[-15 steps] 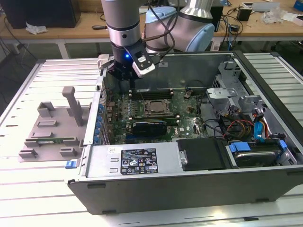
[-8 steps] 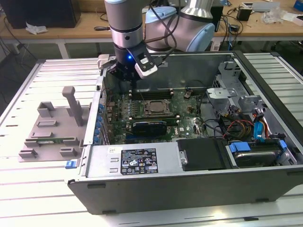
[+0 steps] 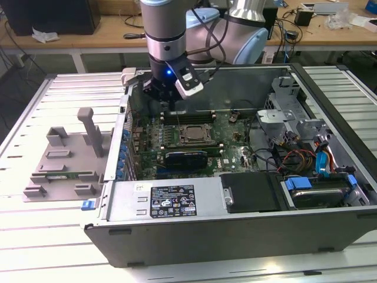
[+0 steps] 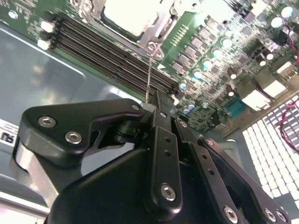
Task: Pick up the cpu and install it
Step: 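Install the first cpu locking lever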
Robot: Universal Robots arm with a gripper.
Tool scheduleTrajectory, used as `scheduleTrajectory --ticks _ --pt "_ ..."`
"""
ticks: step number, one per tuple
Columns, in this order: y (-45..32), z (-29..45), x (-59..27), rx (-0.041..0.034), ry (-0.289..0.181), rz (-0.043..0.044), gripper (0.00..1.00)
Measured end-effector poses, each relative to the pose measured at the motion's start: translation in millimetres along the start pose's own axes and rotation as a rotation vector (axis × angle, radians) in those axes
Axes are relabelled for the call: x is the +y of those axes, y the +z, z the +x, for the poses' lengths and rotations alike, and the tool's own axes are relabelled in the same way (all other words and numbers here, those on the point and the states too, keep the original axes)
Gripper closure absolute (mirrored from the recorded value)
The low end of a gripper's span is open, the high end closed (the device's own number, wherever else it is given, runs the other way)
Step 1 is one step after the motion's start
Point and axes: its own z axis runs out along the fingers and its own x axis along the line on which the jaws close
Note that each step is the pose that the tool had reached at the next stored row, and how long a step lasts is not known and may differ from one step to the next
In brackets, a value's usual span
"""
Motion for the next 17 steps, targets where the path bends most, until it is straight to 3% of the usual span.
scheduleTrajectory --ticks 7,13,15,16,17 --pt "1.8 -21.4 -3.2 0.0137 0.003 -0.0005 0.89" --pt "2.3 -24.5 -3.7 0.0158 0.004 -0.0006 0.89" --pt "4.1 -24.6 -4.2 0.0132 0.003 -0.0005 0.89" --pt "6.1 -24.5 -5.1 0.0076 0.002 -0.0002 0.89" --pt "7.5 -24.3 -5.9 -0.0035 0.000 0.0002 0.89"
